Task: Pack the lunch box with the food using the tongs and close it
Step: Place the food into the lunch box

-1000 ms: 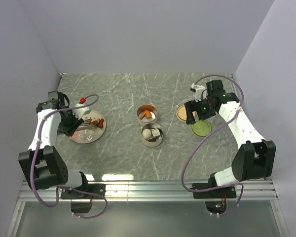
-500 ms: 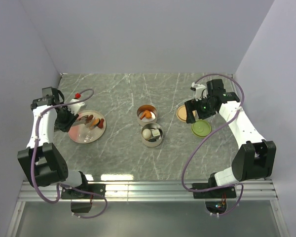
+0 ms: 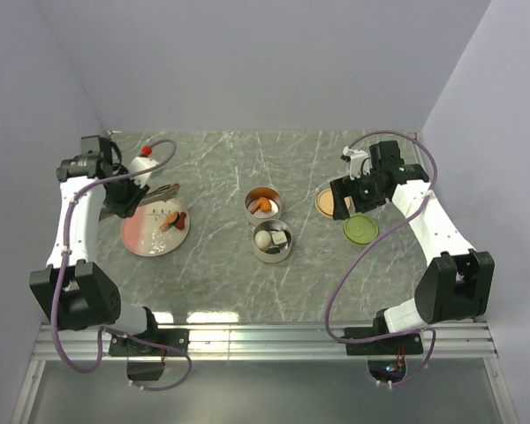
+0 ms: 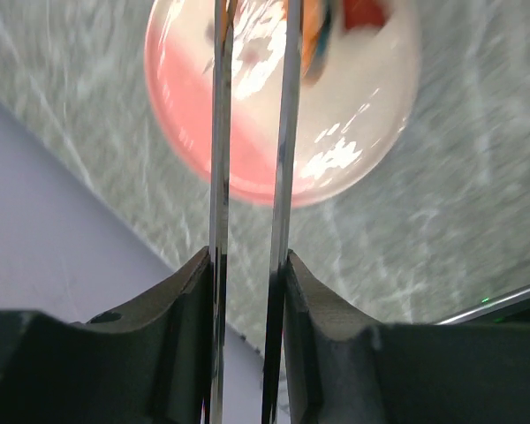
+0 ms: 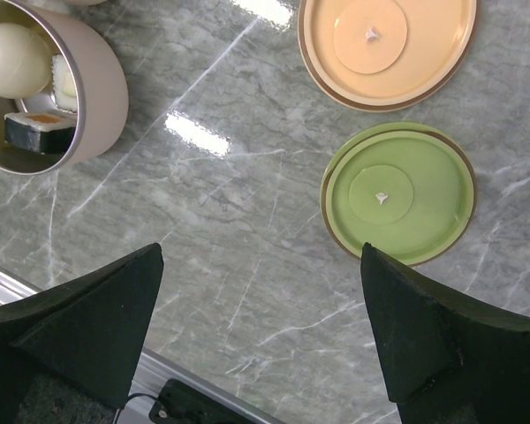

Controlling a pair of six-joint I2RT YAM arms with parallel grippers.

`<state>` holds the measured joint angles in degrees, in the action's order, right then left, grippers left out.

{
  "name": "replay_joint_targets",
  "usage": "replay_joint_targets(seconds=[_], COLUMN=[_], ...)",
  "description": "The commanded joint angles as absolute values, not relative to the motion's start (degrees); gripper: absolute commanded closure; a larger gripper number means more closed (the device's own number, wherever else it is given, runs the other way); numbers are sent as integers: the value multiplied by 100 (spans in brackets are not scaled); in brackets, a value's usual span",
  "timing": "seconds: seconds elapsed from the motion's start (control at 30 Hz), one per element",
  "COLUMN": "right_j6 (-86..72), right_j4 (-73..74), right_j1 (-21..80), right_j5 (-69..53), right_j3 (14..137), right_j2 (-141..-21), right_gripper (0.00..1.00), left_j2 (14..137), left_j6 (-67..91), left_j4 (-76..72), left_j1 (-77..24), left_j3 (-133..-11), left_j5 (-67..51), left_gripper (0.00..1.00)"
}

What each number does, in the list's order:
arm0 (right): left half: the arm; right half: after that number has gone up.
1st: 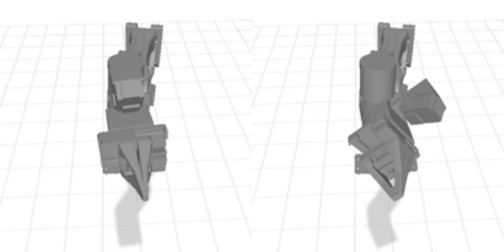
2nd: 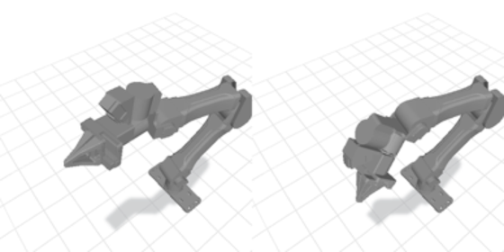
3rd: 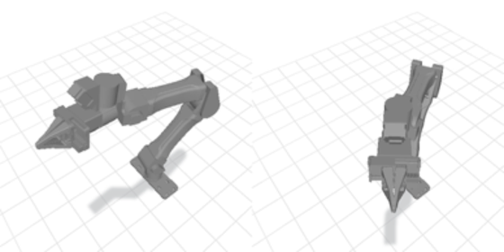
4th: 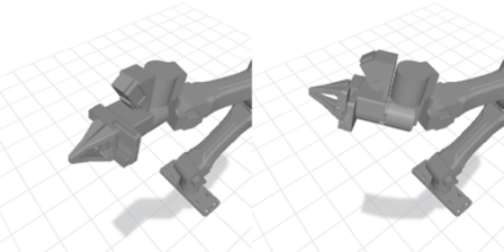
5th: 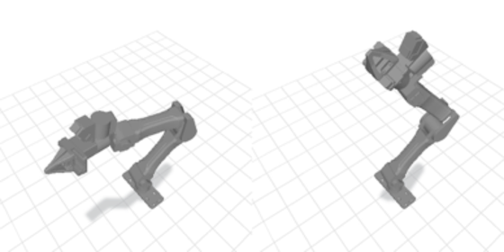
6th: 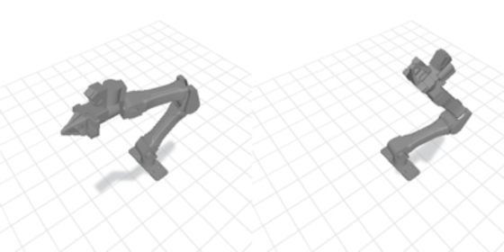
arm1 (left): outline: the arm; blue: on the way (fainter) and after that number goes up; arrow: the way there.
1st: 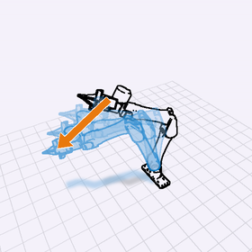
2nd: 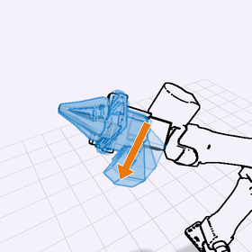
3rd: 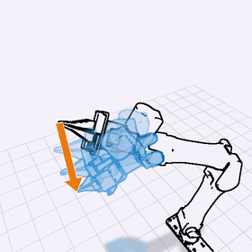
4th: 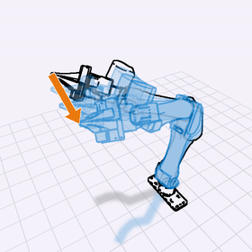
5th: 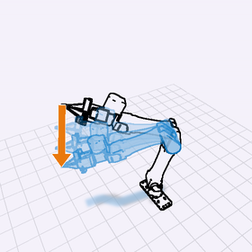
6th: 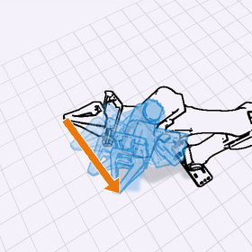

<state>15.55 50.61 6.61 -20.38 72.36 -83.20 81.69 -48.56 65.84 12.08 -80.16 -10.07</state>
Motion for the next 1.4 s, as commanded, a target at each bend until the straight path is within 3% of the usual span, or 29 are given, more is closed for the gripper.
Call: replay_joint_targets(seconds=[0.0, 0.27, 0.47, 1.2, 1.37], right_j6=[1433, 1310, 1275, 1239, 1239], right_j4=[4940, 4904, 4904, 4825, 4834], right_j1=[738, 782, 791, 791, 791], right_j5=[-2092, -2083, -2004, -2022, -2013], right_j3=[7567, 7585, 7629, 7594, 7603], right_j2=[-8341, -8332, -8297, -8332, -8323], right_gripper=[0, 0, 0, 0, 0], left_j2=[8112, 8832, 9571, 9914, 9853], left_j6=[-4274, -2981, -2716, -2927, -2909], left_j4=[6750, 6425, 6179, 6064, 6064], left_j1=[373, -1491, -2354, -2769, -2777], left_j3=[-8437, -9324, -9729, -9282, -9272], left_j5=[-1415, -1775, -1661, -1231, -1292], left_gripper=[73, 73, 72, 61, 46])
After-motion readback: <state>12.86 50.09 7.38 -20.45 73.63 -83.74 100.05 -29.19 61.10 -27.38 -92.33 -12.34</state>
